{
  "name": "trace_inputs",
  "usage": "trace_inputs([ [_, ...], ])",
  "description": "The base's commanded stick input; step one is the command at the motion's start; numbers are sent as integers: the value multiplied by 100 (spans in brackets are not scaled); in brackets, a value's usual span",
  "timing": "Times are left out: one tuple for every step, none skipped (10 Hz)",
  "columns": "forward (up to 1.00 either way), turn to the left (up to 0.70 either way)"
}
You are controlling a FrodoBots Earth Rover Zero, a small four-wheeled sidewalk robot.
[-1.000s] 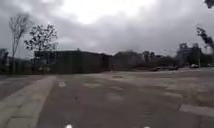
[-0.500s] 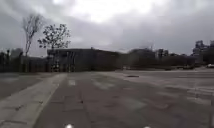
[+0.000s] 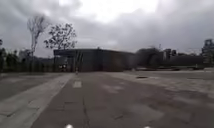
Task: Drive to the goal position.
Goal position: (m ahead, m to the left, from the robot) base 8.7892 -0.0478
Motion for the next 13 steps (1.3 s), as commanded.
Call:
trace_inputs([
  [70,0],
  [70,0],
  [70,0],
  [70,0],
  [70,0],
  [70,0],
  [70,0],
  [70,0],
  [70,0],
  [70,0],
  [70,0],
  [70,0],
  [70,0],
])
